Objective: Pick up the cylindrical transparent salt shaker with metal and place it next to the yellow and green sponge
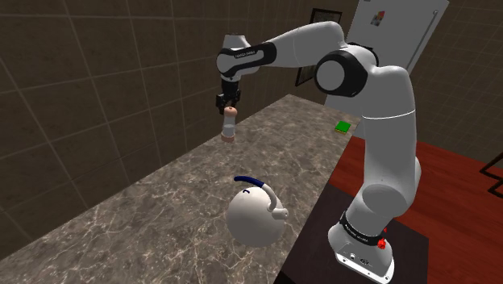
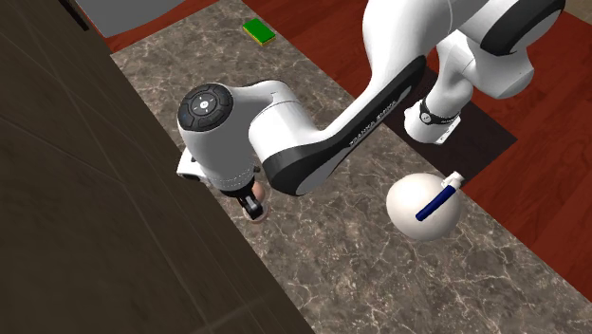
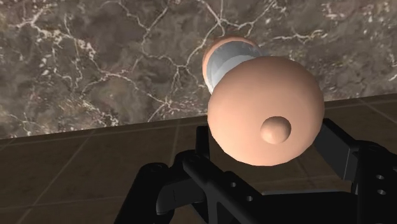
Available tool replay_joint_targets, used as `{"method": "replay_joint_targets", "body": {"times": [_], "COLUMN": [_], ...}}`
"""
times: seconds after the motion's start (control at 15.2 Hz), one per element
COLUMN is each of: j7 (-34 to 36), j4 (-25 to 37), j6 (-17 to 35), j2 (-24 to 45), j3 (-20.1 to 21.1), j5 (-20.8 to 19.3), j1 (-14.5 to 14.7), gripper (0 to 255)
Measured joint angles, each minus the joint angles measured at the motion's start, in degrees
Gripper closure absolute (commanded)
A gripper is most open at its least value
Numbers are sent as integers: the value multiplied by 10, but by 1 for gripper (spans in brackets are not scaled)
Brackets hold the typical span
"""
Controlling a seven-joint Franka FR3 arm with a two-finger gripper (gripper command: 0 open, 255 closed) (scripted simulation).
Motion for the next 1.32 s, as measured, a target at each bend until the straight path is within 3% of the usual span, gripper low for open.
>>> {"method": "replay_joint_targets", "body": {"times": [1.06,1.32], "j7": [4,-27], "j4": [101,68], "j6": [-114,-118], "j2": [-13,-50], "j3": [-1,-9], "j5": [-2,1], "j1": [0,-23], "gripper": [255,255]}}
